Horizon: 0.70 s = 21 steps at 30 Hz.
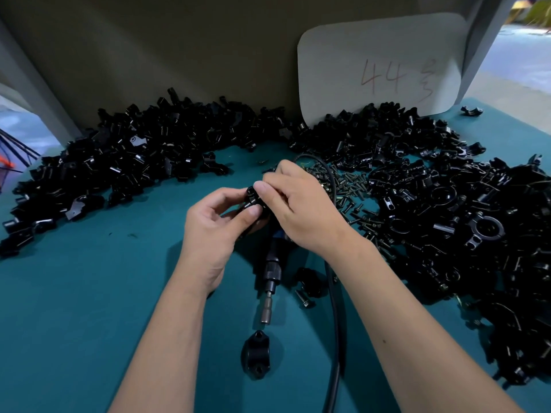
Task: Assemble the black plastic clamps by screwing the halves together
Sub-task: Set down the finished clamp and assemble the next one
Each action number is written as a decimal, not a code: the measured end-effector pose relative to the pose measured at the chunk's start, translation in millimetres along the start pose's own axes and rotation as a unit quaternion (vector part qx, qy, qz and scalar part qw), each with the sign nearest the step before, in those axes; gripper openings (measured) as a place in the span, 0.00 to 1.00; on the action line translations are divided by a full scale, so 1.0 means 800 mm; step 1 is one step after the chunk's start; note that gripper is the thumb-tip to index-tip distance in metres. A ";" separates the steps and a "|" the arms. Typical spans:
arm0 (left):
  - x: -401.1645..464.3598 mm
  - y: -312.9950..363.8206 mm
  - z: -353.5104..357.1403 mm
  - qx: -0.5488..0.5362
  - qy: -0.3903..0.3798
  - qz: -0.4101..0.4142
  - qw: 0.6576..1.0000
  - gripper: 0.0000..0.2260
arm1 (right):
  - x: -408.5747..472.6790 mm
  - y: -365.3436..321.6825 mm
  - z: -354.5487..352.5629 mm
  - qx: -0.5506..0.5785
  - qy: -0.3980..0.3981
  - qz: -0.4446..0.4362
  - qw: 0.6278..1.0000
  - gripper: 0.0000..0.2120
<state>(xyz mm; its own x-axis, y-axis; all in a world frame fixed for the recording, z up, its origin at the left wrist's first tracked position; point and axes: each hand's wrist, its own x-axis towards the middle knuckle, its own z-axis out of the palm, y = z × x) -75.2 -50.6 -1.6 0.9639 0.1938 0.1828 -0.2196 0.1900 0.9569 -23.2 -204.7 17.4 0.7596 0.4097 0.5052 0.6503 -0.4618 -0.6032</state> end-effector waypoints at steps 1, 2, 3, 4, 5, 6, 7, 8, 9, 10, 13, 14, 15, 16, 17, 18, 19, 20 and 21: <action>0.000 0.000 0.001 -0.003 -0.003 -0.001 1.000 0.13 | 0.000 -0.003 0.002 0.005 0.020 0.009 1.000 0.20; -0.001 0.000 0.002 -0.005 -0.005 -0.001 1.000 0.13 | 0.000 -0.006 0.004 0.006 0.041 0.017 0.999 0.23; -0.001 -0.001 0.002 -0.007 -0.006 0.001 1.000 0.13 | -0.001 -0.008 0.004 0.007 0.062 0.023 0.998 0.23; -0.001 -0.001 0.002 -0.010 -0.005 0.002 1.000 0.13 | -0.002 -0.009 0.005 0.006 0.075 0.024 0.997 0.23; 0.000 -0.001 0.002 -0.014 -0.003 0.004 1.000 0.12 | -0.003 -0.009 0.006 0.003 0.077 0.019 0.997 0.21; 0.000 -0.001 0.001 -0.017 0.000 0.006 1.000 0.12 | -0.004 -0.008 0.007 0.001 0.068 0.009 0.998 0.17; 0.000 -0.002 -0.001 -0.016 0.002 0.008 1.000 0.12 | -0.004 -0.007 0.007 -0.002 0.055 -0.001 0.998 0.15; 0.000 -0.002 -0.001 -0.010 0.002 0.010 1.000 0.13 | -0.003 -0.007 0.007 -0.003 0.047 -0.006 0.999 0.15; 0.000 -0.003 -0.002 -0.003 0.001 0.011 1.000 0.13 | -0.001 -0.007 0.007 -0.005 0.042 -0.003 0.999 0.17; -0.001 -0.003 -0.002 0.004 0.000 0.012 1.000 0.12 | 0.000 -0.007 0.006 -0.011 0.039 0.006 0.999 0.21; 0.000 -0.004 -0.002 0.014 -0.006 0.022 1.000 0.09 | -0.001 -0.011 0.001 -0.025 0.015 0.018 0.999 0.21; 0.000 -0.003 -0.003 0.013 -0.005 0.025 1.000 0.09 | -0.003 -0.010 0.001 -0.022 0.007 0.012 1.000 0.19; 0.001 -0.003 -0.005 0.014 -0.004 0.027 1.000 0.09 | -0.005 -0.009 0.002 -0.019 0.003 0.008 1.000 0.17; 0.002 -0.002 -0.006 0.016 -0.004 0.028 0.999 0.10 | -0.005 -0.008 0.004 -0.019 0.009 0.009 1.000 0.17; 0.002 -0.002 -0.006 0.017 -0.007 0.028 0.999 0.10 | -0.004 -0.009 0.005 -0.017 0.024 0.013 0.999 0.18; 0.002 -0.002 -0.006 0.016 -0.009 0.028 0.999 0.09 | -0.003 -0.010 0.006 -0.012 0.043 0.018 0.999 0.19; 0.002 -0.001 -0.005 0.014 -0.010 0.028 0.999 0.09 | -0.002 -0.010 0.006 -0.006 0.058 0.022 0.998 0.20; 0.002 0.000 -0.004 0.010 -0.008 0.028 1.000 0.10 | -0.002 -0.010 0.007 0.000 0.067 0.023 0.998 0.20; 0.002 0.001 -0.003 0.007 -0.006 0.027 1.000 0.10 | -0.003 -0.008 0.008 0.002 0.068 0.020 0.997 0.18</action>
<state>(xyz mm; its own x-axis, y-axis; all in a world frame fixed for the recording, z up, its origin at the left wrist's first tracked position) -74.0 -47.6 -1.3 0.9521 0.1927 0.2372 -0.2698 0.1653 0.9486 -29.7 -197.8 16.5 0.7801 0.2804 0.5593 0.6194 -0.4720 -0.6273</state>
